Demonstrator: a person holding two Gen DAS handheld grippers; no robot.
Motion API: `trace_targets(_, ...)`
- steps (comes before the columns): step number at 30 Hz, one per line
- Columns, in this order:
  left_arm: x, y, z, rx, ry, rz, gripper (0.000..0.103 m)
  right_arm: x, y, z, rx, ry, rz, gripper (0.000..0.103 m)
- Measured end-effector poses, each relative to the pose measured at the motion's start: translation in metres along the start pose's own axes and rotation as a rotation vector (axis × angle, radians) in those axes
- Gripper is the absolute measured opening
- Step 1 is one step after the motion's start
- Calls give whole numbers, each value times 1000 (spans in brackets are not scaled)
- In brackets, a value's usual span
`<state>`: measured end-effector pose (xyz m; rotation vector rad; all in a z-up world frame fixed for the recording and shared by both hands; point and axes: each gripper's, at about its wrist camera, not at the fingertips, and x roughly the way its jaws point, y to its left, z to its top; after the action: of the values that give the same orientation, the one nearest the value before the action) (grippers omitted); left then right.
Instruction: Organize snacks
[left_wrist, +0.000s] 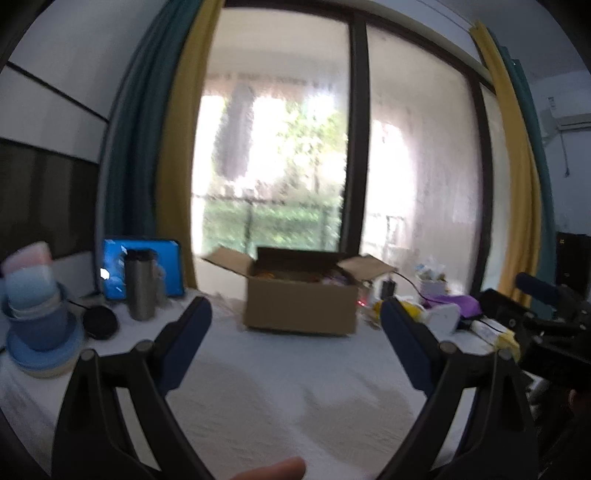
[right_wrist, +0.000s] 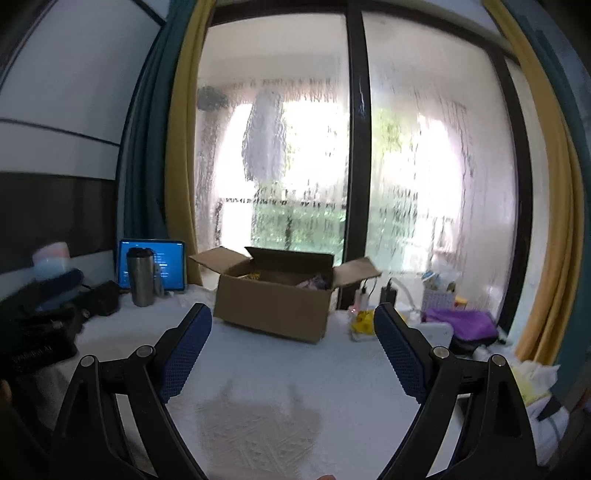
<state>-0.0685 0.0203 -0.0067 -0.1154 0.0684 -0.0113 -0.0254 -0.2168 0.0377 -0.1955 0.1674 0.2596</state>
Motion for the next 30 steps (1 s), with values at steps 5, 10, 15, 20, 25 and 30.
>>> trace_targets(5, -2, 9, -1, 2, -18, 19, 94, 7, -3, -2, 41, 20, -46, 92)
trace_targets(10, 3, 14, -6, -1, 6, 25, 94, 12, -6, -7, 64, 48, -33, 92)
trace_targets(15, 6, 18, -7, -31, 32, 9, 94, 15, -4, -8, 55, 58, -29, 92)
trace_targets(20, 8, 18, -9, -34, 41, 3, 94, 12, -4, -9, 54, 61, -29, 92)
trace_targets(25, 7, 15, -10, -29, 38, 4, 94, 14, -6, -12, 67, 69, -34, 92)
trace_targets(30, 6, 13, -10, -28, 42, -1, 94, 15, -8, -14, 71, 80, -35, 92)
